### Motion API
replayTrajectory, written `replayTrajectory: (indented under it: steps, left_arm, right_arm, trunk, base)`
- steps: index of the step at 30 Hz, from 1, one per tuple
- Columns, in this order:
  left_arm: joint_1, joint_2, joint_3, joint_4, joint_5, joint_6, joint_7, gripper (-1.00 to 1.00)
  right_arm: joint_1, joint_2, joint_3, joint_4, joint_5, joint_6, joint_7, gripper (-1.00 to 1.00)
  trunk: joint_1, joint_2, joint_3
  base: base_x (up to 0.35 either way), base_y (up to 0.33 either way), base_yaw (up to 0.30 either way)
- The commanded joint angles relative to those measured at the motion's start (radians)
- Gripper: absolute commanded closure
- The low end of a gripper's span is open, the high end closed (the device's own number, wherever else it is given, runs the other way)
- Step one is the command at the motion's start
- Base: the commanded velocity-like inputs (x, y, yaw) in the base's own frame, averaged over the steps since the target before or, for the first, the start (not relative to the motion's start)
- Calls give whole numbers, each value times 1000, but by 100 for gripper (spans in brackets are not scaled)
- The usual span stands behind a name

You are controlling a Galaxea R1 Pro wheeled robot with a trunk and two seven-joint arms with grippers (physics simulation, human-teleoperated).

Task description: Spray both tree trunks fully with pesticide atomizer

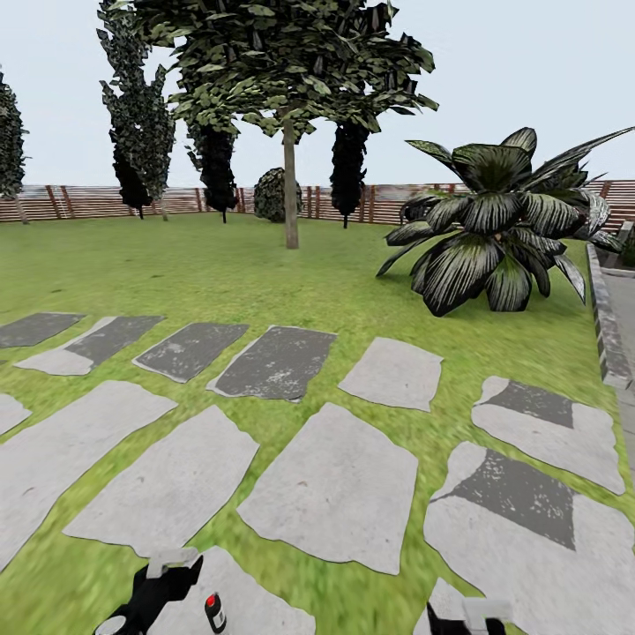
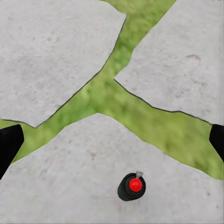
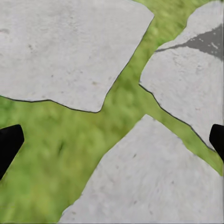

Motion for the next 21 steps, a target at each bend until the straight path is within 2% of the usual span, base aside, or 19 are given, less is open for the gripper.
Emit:
replayTrajectory:
  steps: [1,4,10,11,13,14,21]
  left_arm:
    - [-3,-1,6,-2,3,4,-11,-100]
    - [-6,-2,6,-4,3,9,-10,-100]
    - [-9,-5,7,-5,2,5,-2,-100]
    - [-10,-6,7,-5,-19,4,0,-100]
    - [-10,-10,7,-5,-36,3,1,-100]
    - [-10,-11,7,-5,-57,1,2,-100]
    - [-9,-3,7,1,-67,-34,4,-100]
  right_arm:
    - [0,0,0,-46,1,-2,0,-100]
    - [-2,-1,-1,-112,1,-2,1,-100]
    - [-5,-3,-2,-204,1,12,2,-100]
    - [-10,-3,-3,-298,-2,103,-1,-100]
    - [-16,-3,-3,-362,-3,167,-2,-100]
    - [-19,-3,-3,-406,-2,225,-3,-100]
    - [-20,-3,-4,-392,1,246,-1,-100]
  trunk:
    - [0,0,-1]
    - [0,0,-1]
    - [23,-42,-20]
    - [27,-49,-24]
    - [34,-63,-32]
    - [38,-70,-36]
    - [65,-119,-58]
  base:
    - [0,0,0]
    - [0,0,0]
    - [0,0,0]
    - [0,0,0]
    - [0,0,0]
    - [0,0,0]
    - [0,0,0]
